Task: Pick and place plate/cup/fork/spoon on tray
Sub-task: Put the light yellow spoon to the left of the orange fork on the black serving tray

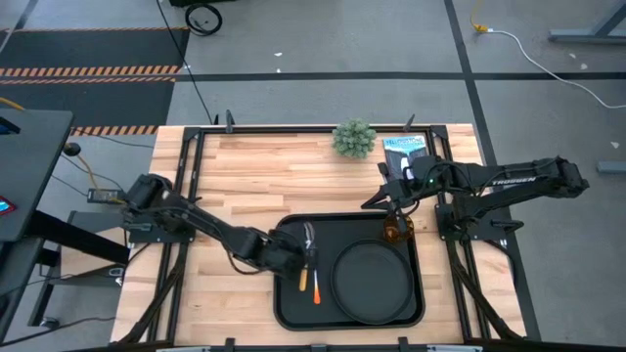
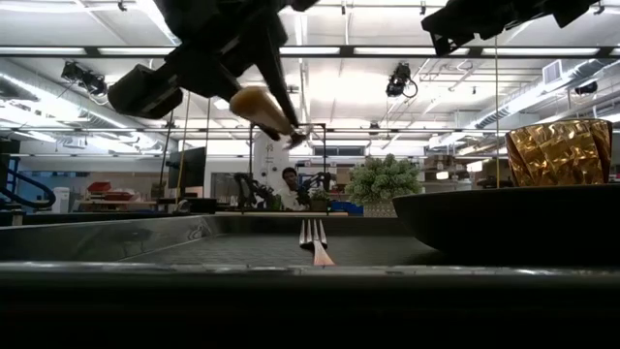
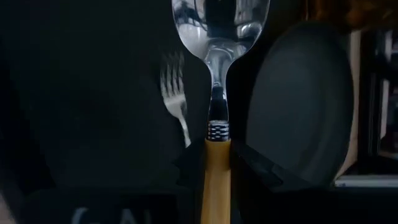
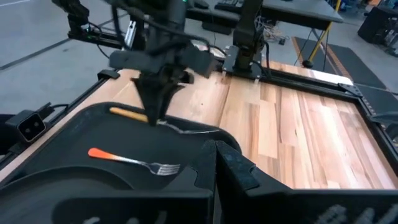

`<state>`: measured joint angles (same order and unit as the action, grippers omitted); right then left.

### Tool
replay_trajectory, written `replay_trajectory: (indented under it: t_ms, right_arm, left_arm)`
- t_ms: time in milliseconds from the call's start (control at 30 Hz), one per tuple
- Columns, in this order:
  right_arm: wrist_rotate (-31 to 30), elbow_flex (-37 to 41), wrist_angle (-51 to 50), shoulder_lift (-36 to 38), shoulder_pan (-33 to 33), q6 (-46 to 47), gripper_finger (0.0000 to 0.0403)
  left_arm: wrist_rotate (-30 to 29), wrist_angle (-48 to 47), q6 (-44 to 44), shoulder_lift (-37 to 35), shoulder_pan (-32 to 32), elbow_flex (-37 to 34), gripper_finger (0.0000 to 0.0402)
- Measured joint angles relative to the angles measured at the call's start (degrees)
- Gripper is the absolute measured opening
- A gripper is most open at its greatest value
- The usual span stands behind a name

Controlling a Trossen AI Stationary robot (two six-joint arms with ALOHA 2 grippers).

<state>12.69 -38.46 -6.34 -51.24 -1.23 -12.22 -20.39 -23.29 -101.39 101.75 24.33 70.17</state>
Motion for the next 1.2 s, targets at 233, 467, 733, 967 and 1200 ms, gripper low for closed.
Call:
replay_trajectory:
  t_ms: [233, 467, 733, 967, 1200]
  right_arm:
    - [0.0, 0.0, -0.1, 0.0, 0.0, 0.3, 0.0012]
    - [0.0, 0.0, -0.7, 0.1, 0.0, 0.3, 0.0012]
    - [0.0, 0.0, -0.5, 0.1, 0.0, 0.3, 0.0012]
    - [0.7, 0.0, -0.2, 0.1, 0.0, 0.3, 0.0012]
    - [0.9, 0.0, -0.2, 0.1, 0.1, 0.3, 0.0012]
  left_arm:
    - [2.7, -4.2, -1.6, 6.4, 1.0, 7.8, 0.0070]
    - [5.3, -9.9, -6.4, 10.6, 3.0, 12.2, 0.0070]
    - [8.8, -12.5, -11.5, 13.5, 4.2, 12.3, 0.0070]
    - [8.5, -12.5, -13.8, 15.4, 3.4, 12.3, 0.0070]
    - [10.2, -11.6, -16.4, 16.9, 2.8, 12.3, 0.0071]
